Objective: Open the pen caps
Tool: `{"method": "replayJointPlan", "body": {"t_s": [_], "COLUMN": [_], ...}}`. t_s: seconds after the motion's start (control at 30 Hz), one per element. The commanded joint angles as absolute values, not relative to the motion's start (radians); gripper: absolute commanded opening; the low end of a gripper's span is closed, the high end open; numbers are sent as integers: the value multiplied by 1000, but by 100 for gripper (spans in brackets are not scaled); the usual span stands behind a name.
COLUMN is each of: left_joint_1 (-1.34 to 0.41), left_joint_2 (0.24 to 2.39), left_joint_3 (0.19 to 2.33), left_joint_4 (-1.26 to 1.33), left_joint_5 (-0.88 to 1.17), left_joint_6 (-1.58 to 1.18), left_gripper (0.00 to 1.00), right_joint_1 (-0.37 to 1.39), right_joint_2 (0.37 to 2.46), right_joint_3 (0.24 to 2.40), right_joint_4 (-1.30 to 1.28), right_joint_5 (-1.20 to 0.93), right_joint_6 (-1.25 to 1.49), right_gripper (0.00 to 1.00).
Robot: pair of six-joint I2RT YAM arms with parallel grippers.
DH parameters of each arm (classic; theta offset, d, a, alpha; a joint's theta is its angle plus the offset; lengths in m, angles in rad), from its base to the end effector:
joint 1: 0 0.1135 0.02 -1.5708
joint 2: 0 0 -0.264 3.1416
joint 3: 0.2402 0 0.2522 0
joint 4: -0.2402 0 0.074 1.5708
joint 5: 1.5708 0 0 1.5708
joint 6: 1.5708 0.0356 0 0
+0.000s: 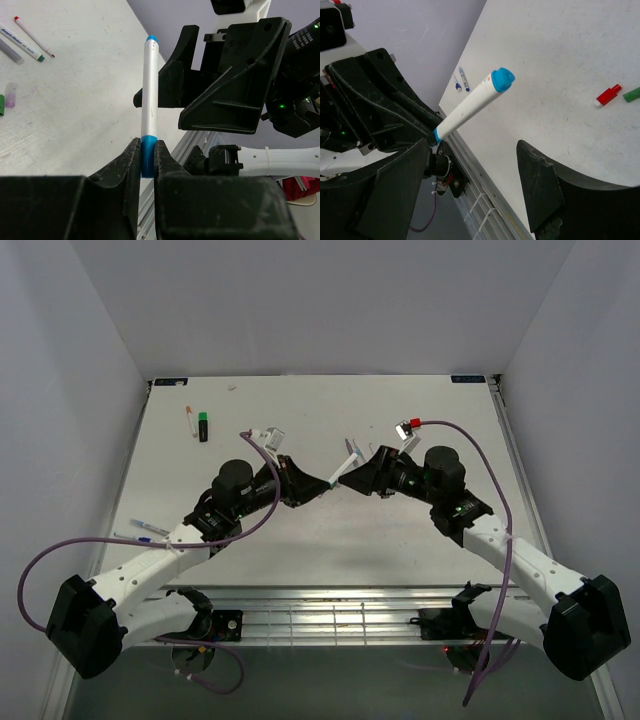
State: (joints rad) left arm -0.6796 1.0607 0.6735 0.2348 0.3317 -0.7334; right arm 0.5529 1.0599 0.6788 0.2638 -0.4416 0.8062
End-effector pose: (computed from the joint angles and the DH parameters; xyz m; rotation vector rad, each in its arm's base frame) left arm 0.1848 -0.1642 0.2906 0.2202 1.8937 -1.2916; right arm 0.2014 0.1422 0.2959 -0.1321 1.8752 1.3519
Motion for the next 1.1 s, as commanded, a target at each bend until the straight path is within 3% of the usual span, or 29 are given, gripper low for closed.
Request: {"method": "replayJointPlan", "body": {"t_s": [0.0, 0.3, 0.37, 0.5, 0.53, 0.6, 0.63, 0.67, 0.8, 1.07], "left_joint_1": [-689, -715, -721, -723, -724, -724, -723, -724, -723, -723], "left_joint_2": [1068, 1086, 1086, 1085, 1085, 1077, 1074, 1068, 1046, 1045], "left_joint_3": [675, 686, 684, 683, 683, 677, 672, 667, 635, 620], "left_joint_4": [235, 255, 261, 268, 268, 267, 267, 264, 258, 258], "left_joint_5": [331, 331, 333, 351, 357, 376, 380, 382, 380, 425], "left_joint_6": [-736, -732, -732, -729, -726, -716, -715, -716, -715, -707], "left_gripper": [0, 0, 0, 0, 0, 0, 5, 24, 52, 64], "right_joint_1": [557, 557, 557, 561, 560, 560, 561, 560, 561, 561], "right_joint_2": [1075, 1160, 1176, 1196, 1197, 1189, 1183, 1166, 1135, 1135], "right_joint_3": [719, 696, 698, 695, 690, 684, 680, 669, 655, 657], "right_joint_4": [376, 511, 541, 592, 598, 597, 597, 597, 584, 584], "right_joint_5": [-399, -400, -402, -420, -423, -422, -417, -414, -408, -426], "right_joint_6": [828, 905, 923, 956, 959, 965, 966, 968, 973, 980], "right_gripper": [77, 72, 65, 32, 18, 8, 8, 8, 8, 8]}}
